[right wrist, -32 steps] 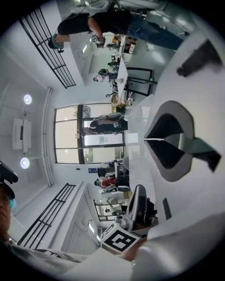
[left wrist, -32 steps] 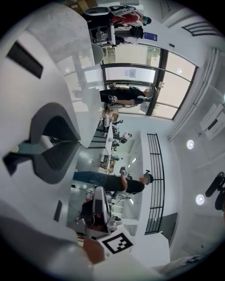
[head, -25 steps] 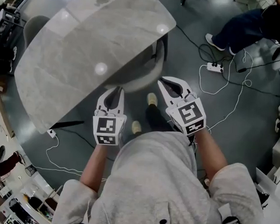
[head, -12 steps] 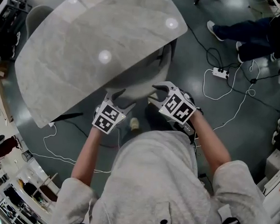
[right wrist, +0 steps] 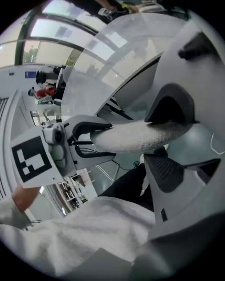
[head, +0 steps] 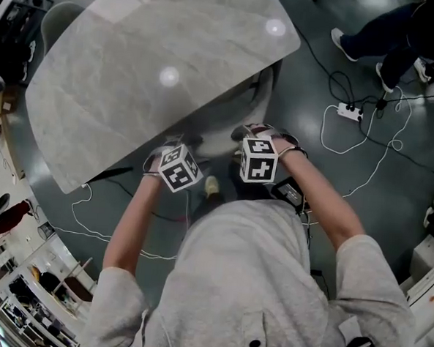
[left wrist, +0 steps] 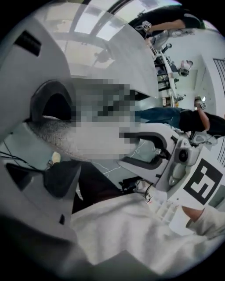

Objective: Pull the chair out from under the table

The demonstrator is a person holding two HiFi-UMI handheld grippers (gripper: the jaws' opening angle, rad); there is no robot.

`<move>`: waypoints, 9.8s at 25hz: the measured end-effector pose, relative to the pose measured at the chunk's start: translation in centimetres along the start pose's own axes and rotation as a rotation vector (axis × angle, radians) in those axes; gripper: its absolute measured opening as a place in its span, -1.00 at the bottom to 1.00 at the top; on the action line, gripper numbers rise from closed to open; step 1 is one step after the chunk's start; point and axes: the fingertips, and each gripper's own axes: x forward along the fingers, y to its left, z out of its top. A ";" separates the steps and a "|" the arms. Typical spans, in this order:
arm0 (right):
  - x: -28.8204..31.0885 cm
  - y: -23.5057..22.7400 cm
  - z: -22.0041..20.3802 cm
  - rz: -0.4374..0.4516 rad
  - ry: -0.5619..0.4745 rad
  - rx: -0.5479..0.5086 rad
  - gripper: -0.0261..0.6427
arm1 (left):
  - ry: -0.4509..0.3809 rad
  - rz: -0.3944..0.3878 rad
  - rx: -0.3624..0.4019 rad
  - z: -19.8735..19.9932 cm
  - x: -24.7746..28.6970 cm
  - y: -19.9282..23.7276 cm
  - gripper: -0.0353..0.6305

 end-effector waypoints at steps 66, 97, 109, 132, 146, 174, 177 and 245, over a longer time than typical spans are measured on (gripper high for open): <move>7.2 11.8 -1.1 0.058 0.254 -0.103 -0.53 | 0.152 -0.235 0.232 -6.1 3.6 -11.7 -0.25; 9.4 20.6 1.1 0.020 0.249 0.028 -0.53 | 0.162 -0.259 0.353 -10.2 3.1 -19.1 -0.26; 10.6 24.6 2.1 -0.002 0.246 0.064 -0.53 | 0.171 -0.256 0.393 -12.5 3.1 -22.3 -0.29; 11.0 26.8 2.2 0.002 0.236 0.080 -0.53 | 0.178 -0.273 0.414 -13.1 3.4 -24.5 -0.29; 11.0 27.8 2.6 -0.003 0.240 0.076 -0.53 | 0.179 -0.258 0.414 -13.5 3.2 -25.4 -0.32; 11.9 34.9 1.6 0.001 0.248 0.054 -0.53 | 0.158 -0.268 0.390 -14.4 4.6 -32.8 -0.30; 12.0 35.9 1.4 0.002 0.247 0.053 -0.53 | 0.140 -0.270 0.394 -14.1 4.8 -33.9 -0.30; 13.2 58.1 1.4 -0.051 0.211 -0.002 -0.48 | -0.034 -0.053 0.353 -20.7 5.5 -54.1 -0.30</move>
